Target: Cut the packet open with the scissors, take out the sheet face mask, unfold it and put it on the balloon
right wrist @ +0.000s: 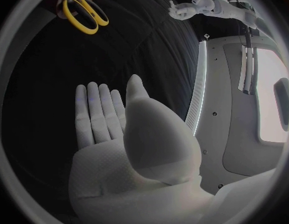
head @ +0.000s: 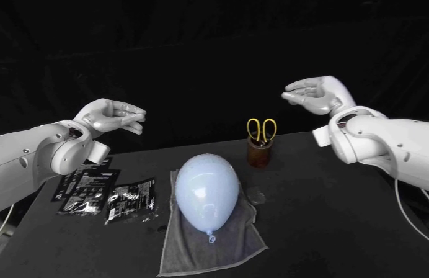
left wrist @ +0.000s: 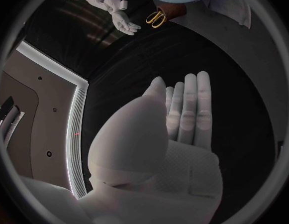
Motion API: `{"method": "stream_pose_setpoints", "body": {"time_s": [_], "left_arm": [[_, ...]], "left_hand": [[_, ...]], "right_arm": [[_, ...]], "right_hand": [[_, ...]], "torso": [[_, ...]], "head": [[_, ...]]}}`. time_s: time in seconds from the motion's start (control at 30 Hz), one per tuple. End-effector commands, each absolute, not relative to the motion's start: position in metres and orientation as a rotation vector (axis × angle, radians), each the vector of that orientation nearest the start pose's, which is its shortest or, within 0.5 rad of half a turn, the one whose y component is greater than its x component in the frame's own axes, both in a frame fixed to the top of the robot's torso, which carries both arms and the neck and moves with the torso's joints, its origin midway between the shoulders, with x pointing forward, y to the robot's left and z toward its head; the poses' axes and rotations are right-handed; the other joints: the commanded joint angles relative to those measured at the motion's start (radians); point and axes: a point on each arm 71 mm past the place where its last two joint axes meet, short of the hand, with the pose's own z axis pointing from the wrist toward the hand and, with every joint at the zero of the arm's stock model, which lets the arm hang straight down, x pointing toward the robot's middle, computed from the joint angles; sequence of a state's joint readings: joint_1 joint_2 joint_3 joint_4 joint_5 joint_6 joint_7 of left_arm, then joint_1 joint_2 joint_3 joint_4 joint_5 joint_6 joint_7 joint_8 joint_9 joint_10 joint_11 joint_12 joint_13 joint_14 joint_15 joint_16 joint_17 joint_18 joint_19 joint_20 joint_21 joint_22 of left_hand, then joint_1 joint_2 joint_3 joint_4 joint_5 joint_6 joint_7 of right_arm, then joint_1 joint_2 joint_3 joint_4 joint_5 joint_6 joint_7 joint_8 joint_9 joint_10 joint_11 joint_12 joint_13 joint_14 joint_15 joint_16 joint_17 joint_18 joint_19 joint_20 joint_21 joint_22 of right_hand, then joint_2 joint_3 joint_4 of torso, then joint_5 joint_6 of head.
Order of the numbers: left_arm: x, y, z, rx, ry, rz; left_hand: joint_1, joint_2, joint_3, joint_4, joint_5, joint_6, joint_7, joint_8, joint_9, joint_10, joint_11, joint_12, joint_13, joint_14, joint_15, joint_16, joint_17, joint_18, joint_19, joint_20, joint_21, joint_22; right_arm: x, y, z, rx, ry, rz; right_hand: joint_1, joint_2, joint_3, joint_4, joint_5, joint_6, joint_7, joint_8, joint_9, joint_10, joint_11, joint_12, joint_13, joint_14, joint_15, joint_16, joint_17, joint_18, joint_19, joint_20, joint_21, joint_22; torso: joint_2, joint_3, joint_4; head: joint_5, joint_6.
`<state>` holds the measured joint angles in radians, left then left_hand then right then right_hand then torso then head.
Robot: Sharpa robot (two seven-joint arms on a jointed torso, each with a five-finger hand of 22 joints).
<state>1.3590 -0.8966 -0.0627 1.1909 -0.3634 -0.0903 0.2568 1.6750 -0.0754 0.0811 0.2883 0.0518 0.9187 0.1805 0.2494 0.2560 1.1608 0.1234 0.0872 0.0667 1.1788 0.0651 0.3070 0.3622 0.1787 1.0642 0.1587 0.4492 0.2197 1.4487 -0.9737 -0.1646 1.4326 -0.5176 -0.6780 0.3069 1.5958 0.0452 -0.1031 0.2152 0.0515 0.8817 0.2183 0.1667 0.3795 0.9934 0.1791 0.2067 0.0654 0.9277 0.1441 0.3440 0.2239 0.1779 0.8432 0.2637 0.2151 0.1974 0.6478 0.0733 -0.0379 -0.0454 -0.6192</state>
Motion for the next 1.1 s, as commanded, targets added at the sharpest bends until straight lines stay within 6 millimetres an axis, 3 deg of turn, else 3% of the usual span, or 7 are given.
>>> {"method": "stream_pose_setpoints", "body": {"time_s": [0.03, 0.17, 0.33, 0.57, 0.63, 0.87, 1.1], "left_arm": [[0.541, 0.336, -0.131, -0.762, 1.538, -1.225], [0.525, 0.349, -0.149, -0.774, 1.576, -1.195], [0.505, 0.36, -0.175, -0.767, 1.636, -1.137], [0.487, 0.368, -0.205, -0.706, 1.692, -1.045], [0.483, 0.37, -0.212, -0.674, 1.705, -1.015], [0.472, 0.37, -0.231, -0.484, 1.755, -0.892], [0.468, 0.365, -0.24, -0.305, 1.732, -0.781]], "left_hand": [[-0.001, -0.013, 0.012, 0.001, -0.002, 0.004, -0.008, -0.008, -0.004, 0.03, -0.011, -0.004, -0.001, 0.029, -0.013, 0.021, 0.022, 0.003, 0.012, -0.011, 0.032, 0.019], [-0.037, -0.033, 0.017, 0.001, -0.003, 0.018, -0.016, -0.016, -0.008, 0.078, -0.024, -0.008, 0.001, 0.074, -0.03, 0.083, 0.082, 0.001, 0.02, -0.026, 0.091, 0.056], [-0.092, -0.054, -0.001, 0.001, -0.003, 0.029, -0.015, -0.02, -0.008, 0.073, -0.021, -0.019, 0.001, 0.079, -0.03, 0.148, 0.143, 0.0, 0.014, -0.028, 0.127, 0.08], [-0.111, -0.075, -0.05, -0.003, -0.003, 0.013, 0.003, -0.039, -0.009, 0.014, 0.001, -0.015, 0.005, -0.113, 0.009, 0.187, 0.218, -0.019, -0.106, 0.001, 0.119, 0.09], [-0.106, -0.072, -0.055, -0.003, -0.003, 0.009, 0.004, -0.042, -0.009, 0.01, 0.007, -0.011, 0.007, -0.152, 0.015, 0.182, 0.219, -0.022, -0.133, 0.009, 0.107, 0.085], [-0.078, -0.078, -0.104, 0.001, -0.003, -0.04, -0.002, -0.07, -0.011, -0.108, 0.065, -0.019, -0.002, -0.416, 0.099, 0.017, 0.111, -0.087, -0.432, 0.12, -0.13, -0.039], [-0.079, -0.131, -0.154, 0.004, 0.001, -0.103, -0.033, -0.104, -0.025, -0.215, 0.093, -0.024, -0.004, -0.56, 0.139, -0.114, -0.002, -0.118, -0.661, 0.135, -0.278, -0.125]], "right_arm": [[0.512, -0.306, -0.076, 0.524, 1.075, 1.012], [0.503, -0.28, -0.073, 0.472, 1.127, 1.085], [0.492, -0.244, -0.08, 0.387, 1.228, 1.147], [0.475, -0.205, -0.099, 0.278, 1.37, 1.194], [0.471, -0.196, -0.103, 0.248, 1.404, 1.202], [0.461, -0.173, -0.12, 0.133, 1.49, 1.191], [0.458, -0.168, -0.127, 0.085, 1.506, 1.165]], "right_hand": [[0.036, 0.014, 0.009, -0.009, 0.0, 0.029, -0.002, 0.006, -0.007, 0.055, -0.023, 0.001, -0.001, 0.087, -0.031, 0.028, 0.009, 0.01, 0.072, -0.03, 0.037, 0.012], [0.071, 0.014, 0.009, 0.031, -0.001, 0.07, -0.03, -0.007, -0.029, 0.178, -0.064, -0.03, -0.003, 0.255, -0.086, 0.058, 0.024, 0.007, 0.194, -0.091, 0.109, 0.04], [0.096, 0.008, 0.01, 0.049, 0.005, 0.104, -0.053, -0.009, -0.038, 0.252, -0.092, -0.051, 0.0, 0.398, -0.126, 0.111, 0.061, 0.007, 0.286, -0.134, 0.185, 0.079], [0.101, -0.008, 0.014, 0.073, 0.013, 0.141, -0.079, -0.013, -0.049, 0.329, -0.125, -0.092, 0.015, 0.567, -0.169, 0.35, 0.216, 0.001, 0.4, -0.186, 0.36, 0.189], [0.099, -0.014, 0.016, 0.07, 0.012, 0.143, -0.082, -0.017, -0.052, 0.342, -0.129, -0.112, 0.023, 0.568, -0.171, 0.52, 0.366, -0.013, 0.421, -0.192, 0.493, 0.323], [0.081, -0.017, 0.011, 0.071, 0.006, 0.14, -0.075, -0.026, -0.057, 0.328, -0.118, -0.143, 0.032, 0.562, -0.163, 0.84, 0.705, -0.052, 0.461, -0.184, 0.796, 0.659], [0.079, -0.016, 0.009, 0.072, 0.005, 0.135, -0.072, -0.031, -0.058, 0.318, -0.114, -0.144, 0.031, 0.559, -0.159, 0.895, 0.759, -0.058, 0.458, -0.178, 0.856, 0.726]], "torso": [[-0.007, -0.0051, 0.0041], [-0.009, -0.0072, 0.0054], [-0.011, -0.0112, 0.0127], [-0.013, -0.0215, 0.021], [-0.013, -0.0246, 0.024], [-0.012, -0.0218, 0.0241], [-0.012, -0.0182, 0.0185]], "head": [[0.065, -0.022], [0.15, -0.049], [0.21, -0.078], [0.266, -0.109], [0.279, -0.117], [0.334, -0.143], [0.353, -0.15]]}}
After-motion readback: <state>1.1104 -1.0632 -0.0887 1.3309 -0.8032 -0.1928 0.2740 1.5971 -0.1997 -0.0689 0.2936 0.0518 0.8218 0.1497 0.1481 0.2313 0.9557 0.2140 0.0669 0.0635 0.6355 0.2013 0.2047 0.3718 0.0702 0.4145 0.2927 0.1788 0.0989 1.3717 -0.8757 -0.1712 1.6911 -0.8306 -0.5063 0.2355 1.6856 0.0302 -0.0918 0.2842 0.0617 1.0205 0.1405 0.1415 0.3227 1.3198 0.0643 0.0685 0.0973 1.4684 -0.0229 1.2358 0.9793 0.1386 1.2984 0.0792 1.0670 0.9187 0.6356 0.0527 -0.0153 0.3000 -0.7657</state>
